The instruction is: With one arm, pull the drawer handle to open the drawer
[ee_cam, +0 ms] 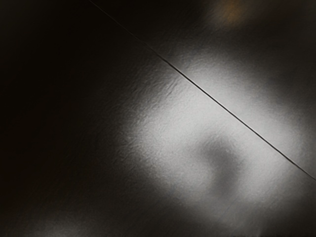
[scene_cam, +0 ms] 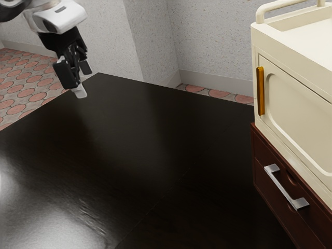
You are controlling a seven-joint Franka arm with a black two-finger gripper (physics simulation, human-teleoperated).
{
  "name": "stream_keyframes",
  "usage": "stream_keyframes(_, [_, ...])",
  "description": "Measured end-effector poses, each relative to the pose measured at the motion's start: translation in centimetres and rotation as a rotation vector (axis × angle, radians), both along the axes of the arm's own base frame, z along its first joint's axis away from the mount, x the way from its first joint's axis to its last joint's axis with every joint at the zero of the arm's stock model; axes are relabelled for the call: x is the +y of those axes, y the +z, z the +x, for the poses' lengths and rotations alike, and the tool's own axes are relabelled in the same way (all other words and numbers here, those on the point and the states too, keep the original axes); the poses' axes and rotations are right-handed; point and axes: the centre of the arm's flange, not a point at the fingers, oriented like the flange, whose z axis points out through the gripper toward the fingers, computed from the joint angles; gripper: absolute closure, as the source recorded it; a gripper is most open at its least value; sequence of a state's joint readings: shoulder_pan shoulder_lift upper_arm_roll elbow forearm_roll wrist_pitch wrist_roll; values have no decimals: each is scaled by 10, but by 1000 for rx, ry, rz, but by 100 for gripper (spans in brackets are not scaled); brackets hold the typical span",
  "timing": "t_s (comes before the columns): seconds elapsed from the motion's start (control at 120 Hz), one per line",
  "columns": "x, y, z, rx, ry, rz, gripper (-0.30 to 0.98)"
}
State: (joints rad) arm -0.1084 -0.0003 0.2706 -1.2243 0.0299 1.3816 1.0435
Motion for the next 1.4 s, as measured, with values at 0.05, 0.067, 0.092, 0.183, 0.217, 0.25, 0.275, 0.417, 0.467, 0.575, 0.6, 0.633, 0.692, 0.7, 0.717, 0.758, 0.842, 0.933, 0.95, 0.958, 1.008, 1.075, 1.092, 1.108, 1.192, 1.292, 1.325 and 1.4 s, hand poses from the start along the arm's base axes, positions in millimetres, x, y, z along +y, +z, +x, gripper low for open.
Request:
stream_keyframes(0.05, [0, -1, 1, 2, -4, 1, 0])
stream_keyframes(0.067, [0, -1, 1, 2, -6, 2, 0])
stream_keyframes(0.092, [0, -1, 1, 3, -8, 3, 0])
stream_keyframes(0.183, [-1, -6, 3, 12, -15, 3, 0])
stream_keyframes(0.217, [0, -11, 8, 22, -14, 5, 0])
stream_keyframes(0.25, [0, -14, 11, 29, -17, 6, 0])
stream_keyframes(0.275, [-2, -14, 9, 32, -23, 5, 0])
stream_keyframes(0.417, [-30, -32, -30, 76, -170, -27, 0])
stream_keyframes(0.467, [-41, -39, -44, 71, -241, -28, 0])
stream_keyframes(0.575, [-54, -59, -62, 15, -385, -2, 0])
stream_keyframes(0.6, [-56, -63, -66, -4, -417, 5, 0])
stream_keyframes(0.633, [-62, -71, -72, -31, -468, 14, 0])
stream_keyframes(0.692, [-71, -77, -80, -82, -547, 32, 0])
stream_keyframes(0.7, [-72, -77, -82, -88, -556, 34, 0])
stream_keyframes(0.717, [-72, -78, -84, -98, -574, 39, 0])
stream_keyframes(0.758, [-76, -87, -85, -109, -625, 47, 0])
stream_keyframes(0.842, [-89, -101, -83, -122, -744, 58, 0])
stream_keyframes(0.933, [-124, -113, -72, -131, -924, 65, 0])
stream_keyframes(0.95, [-129, -112, -71, -137, -951, 69, 0])
stream_keyframes(0.958, [-131, -111, -70, -139, -964, 71, 0])
stream_keyframes(1.008, [-144, -112, -67, -148, -1032, 80, 0])
stream_keyframes(1.075, [-165, -120, -61, -146, -1121, 88, 0])
stream_keyframes(1.092, [-174, -122, -60, -146, -1147, 94, 0])
stream_keyframes(1.108, [-182, -123, -59, -147, -1173, 101, 0])
stream_keyframes(1.192, [-211, -127, -57, -172, -1265, 118, 0])
stream_keyframes(1.292, [-221, -130, -47, -209, -1325, 107, 1])
stream_keyframes(1.325, [-225, -133, -42, -218, -1344, 105, 1])
stream_keyframes(1.4, [-234, -139, -32, -241, -1384, 99, 1])
